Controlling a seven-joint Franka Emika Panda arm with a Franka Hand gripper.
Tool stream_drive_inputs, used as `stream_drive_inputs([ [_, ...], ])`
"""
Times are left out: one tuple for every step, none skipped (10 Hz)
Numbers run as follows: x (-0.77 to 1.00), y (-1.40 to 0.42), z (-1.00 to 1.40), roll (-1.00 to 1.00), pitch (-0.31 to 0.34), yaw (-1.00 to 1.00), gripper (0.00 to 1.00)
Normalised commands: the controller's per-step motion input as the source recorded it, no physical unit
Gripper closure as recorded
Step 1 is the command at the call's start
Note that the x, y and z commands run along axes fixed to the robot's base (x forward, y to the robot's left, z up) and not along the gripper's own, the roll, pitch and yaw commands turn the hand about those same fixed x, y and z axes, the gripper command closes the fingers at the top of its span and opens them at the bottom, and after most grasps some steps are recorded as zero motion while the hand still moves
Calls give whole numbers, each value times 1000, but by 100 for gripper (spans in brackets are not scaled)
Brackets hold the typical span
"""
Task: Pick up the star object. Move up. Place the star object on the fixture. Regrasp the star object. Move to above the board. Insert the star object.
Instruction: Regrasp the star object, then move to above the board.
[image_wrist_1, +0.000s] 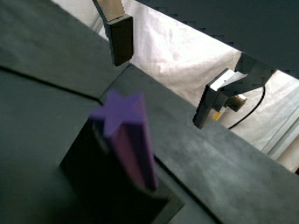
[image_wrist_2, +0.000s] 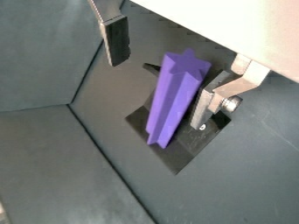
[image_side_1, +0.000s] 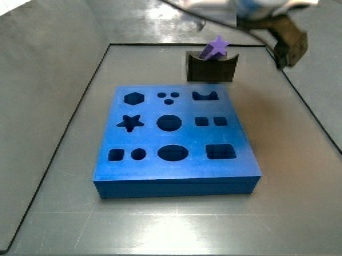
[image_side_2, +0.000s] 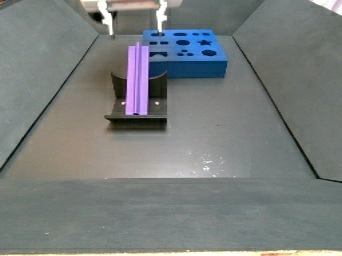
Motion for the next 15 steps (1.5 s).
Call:
stream_drive_inputs([
  [82,19,-1000,55,-63,-47,0],
  [88,15,-934,51,-31,-46,0],
  [84,10,-829,51,-17,-42,0],
  [81,6,-681,54,1,-33,0],
  [83,-2,-489,55,20,-15,0],
  [82,-1,-352,58,34,-3,0],
  [87,-5,-219,59,41,13,0],
  [0,0,0,0,0,0,100],
  [-60,102,1000,-267,-16,279,100],
  [-61,101,1000,-272,-23,268,100],
  [-62,99,1000,-231,-66,213,100],
  [-64,93,1000,-165,-120,154,100],
  [-66,90,1000,-104,-154,84,100],
  [-66,88,1000,-81,-156,33,100],
  [-67,86,1000,-73,-150,1,100],
])
